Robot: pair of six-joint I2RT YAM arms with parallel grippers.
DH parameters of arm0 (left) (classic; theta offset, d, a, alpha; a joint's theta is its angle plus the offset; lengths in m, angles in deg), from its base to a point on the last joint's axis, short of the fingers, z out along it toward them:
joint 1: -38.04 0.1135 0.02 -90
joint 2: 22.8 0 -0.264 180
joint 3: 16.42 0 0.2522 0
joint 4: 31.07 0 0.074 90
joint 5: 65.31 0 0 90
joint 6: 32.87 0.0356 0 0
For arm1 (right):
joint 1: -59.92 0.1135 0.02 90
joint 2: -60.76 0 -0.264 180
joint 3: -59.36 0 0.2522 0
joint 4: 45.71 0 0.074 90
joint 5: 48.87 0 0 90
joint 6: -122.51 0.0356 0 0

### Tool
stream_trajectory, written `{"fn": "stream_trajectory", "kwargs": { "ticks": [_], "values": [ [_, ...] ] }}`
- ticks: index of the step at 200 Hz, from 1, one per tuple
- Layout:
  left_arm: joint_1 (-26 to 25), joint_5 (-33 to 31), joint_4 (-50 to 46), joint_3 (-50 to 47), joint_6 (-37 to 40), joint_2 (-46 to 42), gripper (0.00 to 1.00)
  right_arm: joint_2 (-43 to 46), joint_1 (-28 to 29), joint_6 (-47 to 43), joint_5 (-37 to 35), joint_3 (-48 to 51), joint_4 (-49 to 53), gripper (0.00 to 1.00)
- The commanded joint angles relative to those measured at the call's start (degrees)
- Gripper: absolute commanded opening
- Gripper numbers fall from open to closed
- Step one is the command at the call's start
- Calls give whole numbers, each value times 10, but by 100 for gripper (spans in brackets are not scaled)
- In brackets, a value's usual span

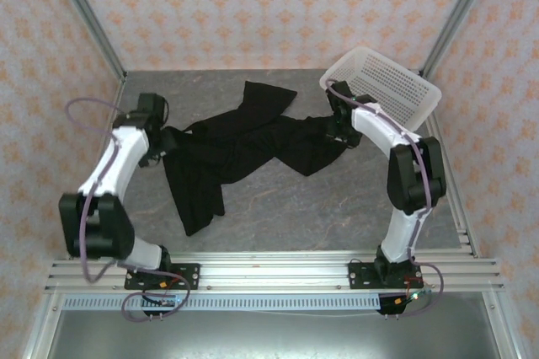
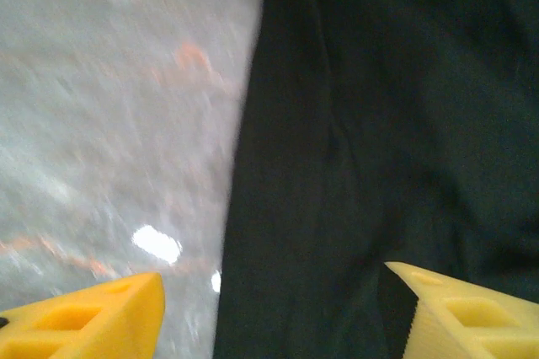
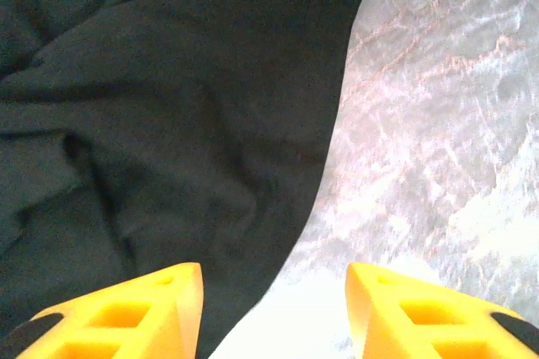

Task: Fold and stack the t-shirts

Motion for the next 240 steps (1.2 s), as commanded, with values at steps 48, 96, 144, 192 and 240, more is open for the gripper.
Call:
{"fn": "stream_trajectory", "kwargs": {
  "ticks": [48, 96, 144, 192, 240],
  "values": [
    [-44, 96, 41, -138, -43, 29, 71, -12, 65, 139, 131, 49, -87, 49],
    [-44, 68, 35, -143, -30, 42, 37, -75, 83, 167, 134, 32, -88, 44],
    [-46, 15, -57, -117, -70, -1, 43, -68, 85, 166, 122, 68, -91, 43],
    [-131, 62, -76, -151, -145, -69, 75, -66, 90, 137, 105, 50, -75, 44],
    [-192, 55, -25, -201, -184, -30, 69, -73, 91, 135, 114, 41, -75, 44]
  ]
}}
